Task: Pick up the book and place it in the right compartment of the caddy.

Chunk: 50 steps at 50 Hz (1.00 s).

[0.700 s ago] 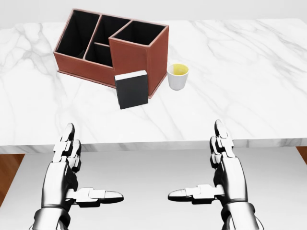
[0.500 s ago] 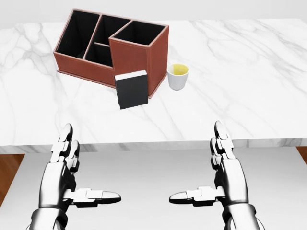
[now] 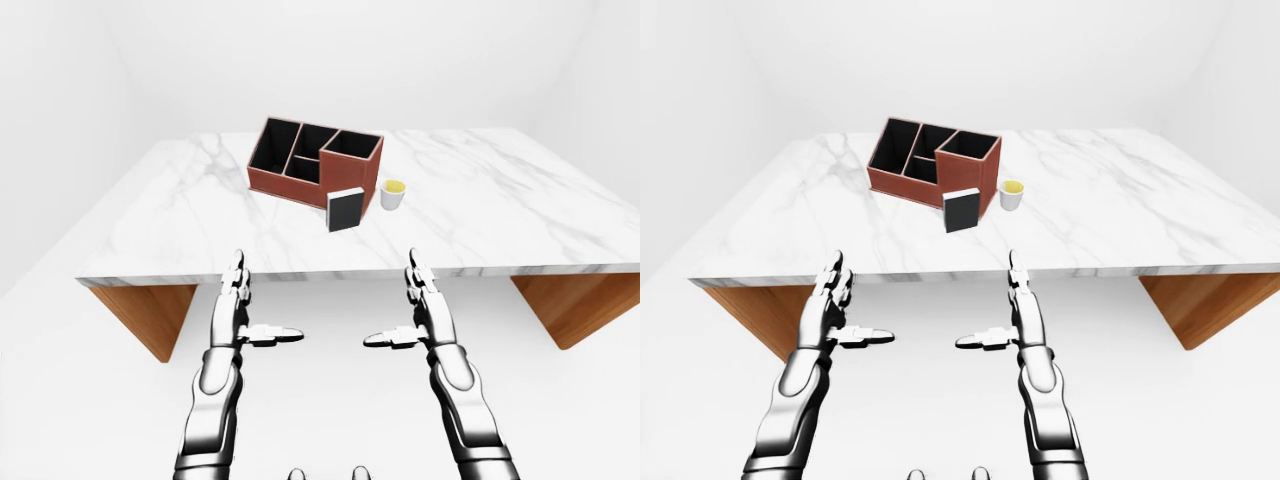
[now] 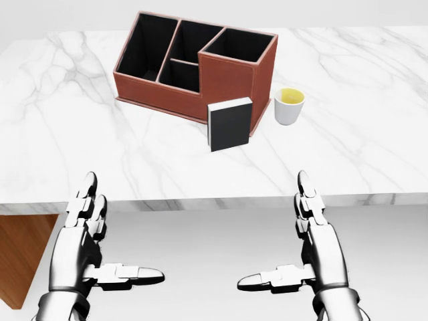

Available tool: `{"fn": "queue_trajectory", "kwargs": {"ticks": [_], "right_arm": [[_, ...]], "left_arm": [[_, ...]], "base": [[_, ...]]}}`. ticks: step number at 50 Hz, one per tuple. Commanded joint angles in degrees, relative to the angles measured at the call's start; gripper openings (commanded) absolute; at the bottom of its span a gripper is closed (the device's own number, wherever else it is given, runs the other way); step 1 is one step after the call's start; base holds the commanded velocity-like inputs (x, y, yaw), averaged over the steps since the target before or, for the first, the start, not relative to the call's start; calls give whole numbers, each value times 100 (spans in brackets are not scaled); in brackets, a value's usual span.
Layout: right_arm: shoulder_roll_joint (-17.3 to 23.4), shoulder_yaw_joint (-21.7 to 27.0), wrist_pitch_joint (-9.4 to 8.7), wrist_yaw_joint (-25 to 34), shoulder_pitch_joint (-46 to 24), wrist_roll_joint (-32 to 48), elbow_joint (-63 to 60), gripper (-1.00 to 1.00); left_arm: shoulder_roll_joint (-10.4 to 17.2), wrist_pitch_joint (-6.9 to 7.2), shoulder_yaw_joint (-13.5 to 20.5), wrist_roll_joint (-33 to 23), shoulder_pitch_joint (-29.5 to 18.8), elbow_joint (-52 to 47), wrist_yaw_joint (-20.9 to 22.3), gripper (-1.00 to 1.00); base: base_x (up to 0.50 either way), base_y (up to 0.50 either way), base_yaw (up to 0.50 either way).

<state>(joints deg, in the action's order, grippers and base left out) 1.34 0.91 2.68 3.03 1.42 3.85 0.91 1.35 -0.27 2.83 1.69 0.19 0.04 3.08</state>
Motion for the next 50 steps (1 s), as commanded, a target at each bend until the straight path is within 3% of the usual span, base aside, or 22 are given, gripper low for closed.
{"fn": "queue_trajectory", "kwargs": {"ticks": [1, 19, 21, 23, 27, 35, 50], "right_arm": [[29, 52, -25, 58, 25, 74, -123, 100], [124, 185, -168, 172, -57, 334, -199, 100], [175, 154, -337, 258, -70, 460, -286, 100], [226, 154, -372, 271, -133, 669, -241, 100], [303, 306, -759, 581, -238, 624, -557, 100], [588, 425, -768, 1223, -473, 1167, -1089, 100], [1020, 731, -768, 2572, -1265, 1922, -1985, 100]], "left_arm": [[18, -7, 23, -14, 46, -113, 23, 100], [40, 41, 66, -39, 26, -268, 36, 100], [51, 92, 87, -28, -7, -299, 42, 100], [73, 140, 102, -43, -38, -357, 55, 100], [140, 137, 116, -199, -139, -448, 92, 100], [248, 527, 247, -140, -405, -662, 330, 100], [448, 527, 430, -48, -936, -867, 553, 100]], "base": [[0, 50, 0], [0, 47, 0], [0, 0, 0], [0, 0, 0], [0, 0, 0], [0, 0, 0], [0, 0, 0]]}}
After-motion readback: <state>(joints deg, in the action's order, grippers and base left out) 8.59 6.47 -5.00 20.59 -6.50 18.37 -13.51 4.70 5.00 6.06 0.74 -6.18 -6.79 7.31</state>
